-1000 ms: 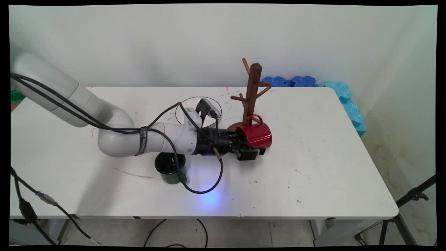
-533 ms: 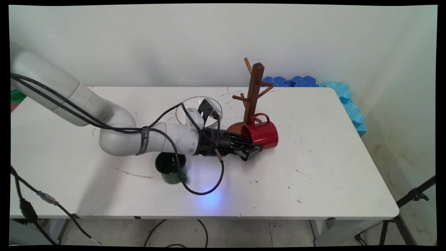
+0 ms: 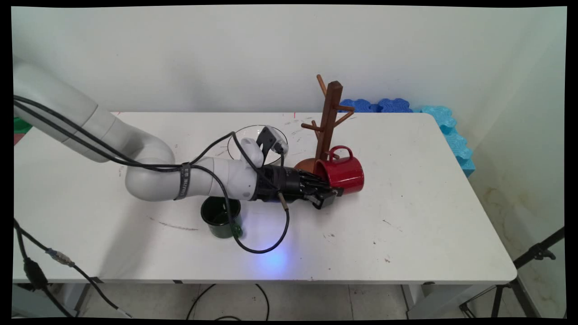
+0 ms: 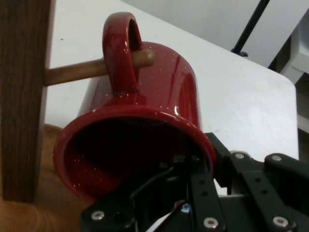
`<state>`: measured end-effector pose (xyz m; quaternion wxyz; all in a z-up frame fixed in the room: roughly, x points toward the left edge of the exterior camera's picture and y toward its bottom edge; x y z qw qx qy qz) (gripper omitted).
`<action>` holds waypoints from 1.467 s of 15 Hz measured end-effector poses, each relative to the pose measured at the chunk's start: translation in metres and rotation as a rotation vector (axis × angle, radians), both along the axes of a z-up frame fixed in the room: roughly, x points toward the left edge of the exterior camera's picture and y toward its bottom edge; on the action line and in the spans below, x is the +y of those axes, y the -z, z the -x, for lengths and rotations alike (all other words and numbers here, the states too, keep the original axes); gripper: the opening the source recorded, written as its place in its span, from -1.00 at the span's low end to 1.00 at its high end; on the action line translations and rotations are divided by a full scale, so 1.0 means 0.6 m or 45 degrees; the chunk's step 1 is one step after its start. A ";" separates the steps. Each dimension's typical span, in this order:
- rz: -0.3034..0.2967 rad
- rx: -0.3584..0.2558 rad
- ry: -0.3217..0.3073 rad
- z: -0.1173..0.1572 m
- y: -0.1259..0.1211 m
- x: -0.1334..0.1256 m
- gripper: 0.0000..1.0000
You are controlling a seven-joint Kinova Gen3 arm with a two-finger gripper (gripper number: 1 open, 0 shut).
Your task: Place the picked object on the table
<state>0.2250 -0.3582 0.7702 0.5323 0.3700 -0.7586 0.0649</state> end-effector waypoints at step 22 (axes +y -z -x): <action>0.015 -0.159 0.118 -0.048 -0.169 0.069 -1.00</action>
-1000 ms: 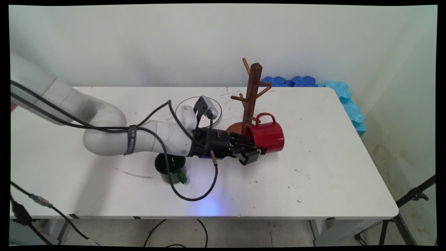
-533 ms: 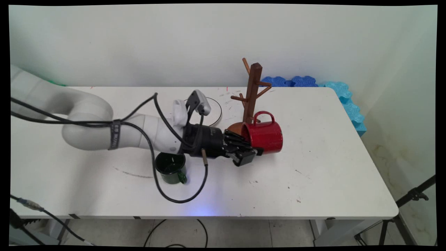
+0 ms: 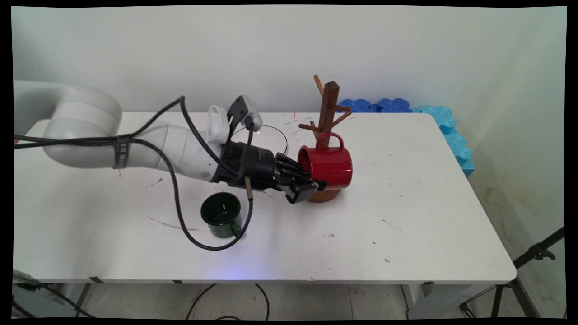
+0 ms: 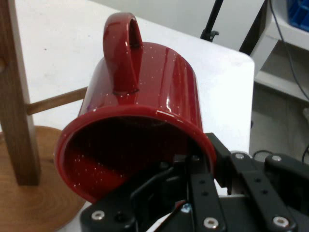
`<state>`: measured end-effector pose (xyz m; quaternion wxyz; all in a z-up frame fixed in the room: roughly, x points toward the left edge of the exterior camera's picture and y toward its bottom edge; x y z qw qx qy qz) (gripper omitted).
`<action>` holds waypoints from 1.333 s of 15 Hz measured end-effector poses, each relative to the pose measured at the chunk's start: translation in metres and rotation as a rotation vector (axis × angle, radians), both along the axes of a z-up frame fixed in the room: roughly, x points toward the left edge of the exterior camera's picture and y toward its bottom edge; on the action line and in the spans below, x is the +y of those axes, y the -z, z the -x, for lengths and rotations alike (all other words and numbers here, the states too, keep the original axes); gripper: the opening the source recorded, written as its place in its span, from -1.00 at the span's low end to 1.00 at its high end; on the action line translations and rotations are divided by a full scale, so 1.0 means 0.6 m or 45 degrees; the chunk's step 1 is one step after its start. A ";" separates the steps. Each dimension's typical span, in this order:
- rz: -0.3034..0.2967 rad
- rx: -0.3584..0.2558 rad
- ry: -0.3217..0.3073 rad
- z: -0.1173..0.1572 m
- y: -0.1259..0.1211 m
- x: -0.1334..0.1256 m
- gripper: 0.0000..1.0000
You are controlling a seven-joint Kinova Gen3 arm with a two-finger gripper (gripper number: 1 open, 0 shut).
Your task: Place the picked object on the table
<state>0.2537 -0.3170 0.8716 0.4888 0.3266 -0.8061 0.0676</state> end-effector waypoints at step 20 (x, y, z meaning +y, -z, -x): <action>0.011 -0.555 0.315 -0.081 -0.218 -0.018 -1.00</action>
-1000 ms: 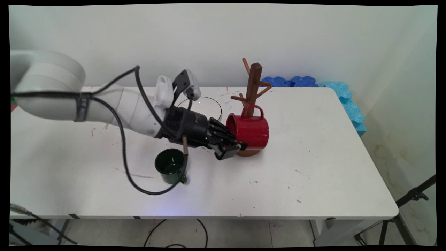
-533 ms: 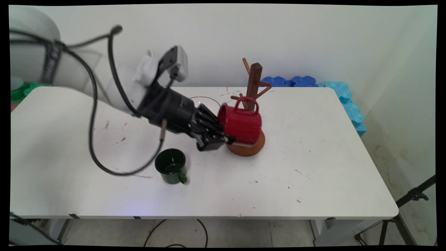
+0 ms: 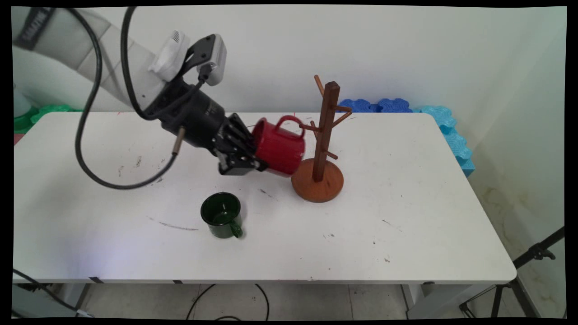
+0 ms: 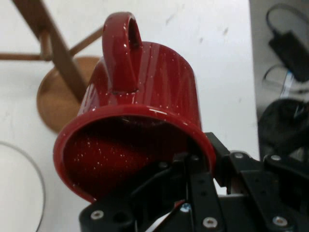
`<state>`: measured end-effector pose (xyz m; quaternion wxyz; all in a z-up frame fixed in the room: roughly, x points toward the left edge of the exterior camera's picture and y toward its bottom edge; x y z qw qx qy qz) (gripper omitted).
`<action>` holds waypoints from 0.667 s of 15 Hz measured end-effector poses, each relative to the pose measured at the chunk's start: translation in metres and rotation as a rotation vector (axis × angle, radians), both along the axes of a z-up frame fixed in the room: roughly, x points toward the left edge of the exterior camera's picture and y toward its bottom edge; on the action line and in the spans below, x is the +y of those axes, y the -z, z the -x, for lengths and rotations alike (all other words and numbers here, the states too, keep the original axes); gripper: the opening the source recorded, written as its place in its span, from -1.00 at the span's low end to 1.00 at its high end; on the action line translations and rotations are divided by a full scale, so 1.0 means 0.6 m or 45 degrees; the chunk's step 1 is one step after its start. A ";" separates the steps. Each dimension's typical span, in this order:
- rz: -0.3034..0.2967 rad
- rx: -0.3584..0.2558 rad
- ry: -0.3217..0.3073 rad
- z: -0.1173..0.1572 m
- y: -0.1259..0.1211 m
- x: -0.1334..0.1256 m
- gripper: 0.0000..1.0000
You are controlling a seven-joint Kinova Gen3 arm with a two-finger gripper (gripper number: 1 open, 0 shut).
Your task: Place the picked object on the table
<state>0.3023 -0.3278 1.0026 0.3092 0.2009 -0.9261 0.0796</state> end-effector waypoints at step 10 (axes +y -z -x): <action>-0.008 -0.446 0.069 -0.030 -0.005 -0.047 -1.00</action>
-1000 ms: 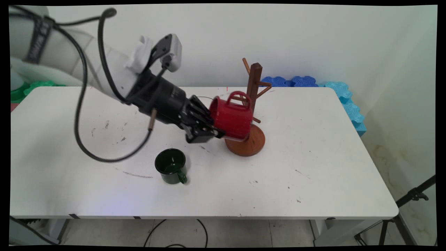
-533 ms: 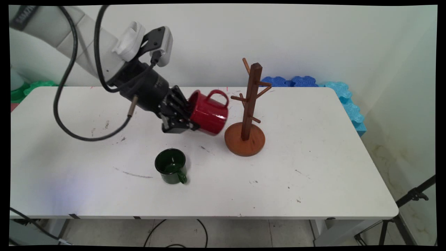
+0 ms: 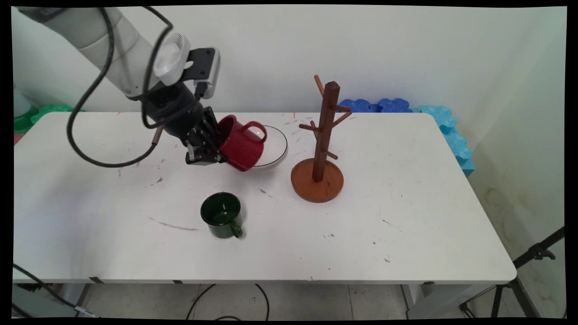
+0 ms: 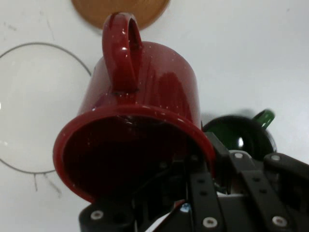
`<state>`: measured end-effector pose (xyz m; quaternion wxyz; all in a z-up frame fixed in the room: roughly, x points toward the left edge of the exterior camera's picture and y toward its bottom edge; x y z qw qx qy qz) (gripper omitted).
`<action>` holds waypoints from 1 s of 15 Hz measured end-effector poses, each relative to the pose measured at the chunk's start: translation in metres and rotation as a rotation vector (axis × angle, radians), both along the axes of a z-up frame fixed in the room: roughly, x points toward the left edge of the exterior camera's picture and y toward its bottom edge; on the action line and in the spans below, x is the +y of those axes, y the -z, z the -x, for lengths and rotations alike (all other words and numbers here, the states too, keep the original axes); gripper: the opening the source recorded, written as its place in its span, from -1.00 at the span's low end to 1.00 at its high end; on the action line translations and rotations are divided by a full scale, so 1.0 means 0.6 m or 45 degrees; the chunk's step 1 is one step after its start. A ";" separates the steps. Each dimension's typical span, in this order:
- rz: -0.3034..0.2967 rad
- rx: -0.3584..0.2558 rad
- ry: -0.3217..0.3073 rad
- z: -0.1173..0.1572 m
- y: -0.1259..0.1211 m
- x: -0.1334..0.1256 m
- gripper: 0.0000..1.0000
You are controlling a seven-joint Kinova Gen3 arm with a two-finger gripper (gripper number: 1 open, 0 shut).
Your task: Place the picked object on the table
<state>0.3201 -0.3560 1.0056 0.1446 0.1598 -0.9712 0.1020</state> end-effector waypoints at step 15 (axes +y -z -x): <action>-0.110 -0.307 -0.025 0.039 0.100 -0.085 -1.00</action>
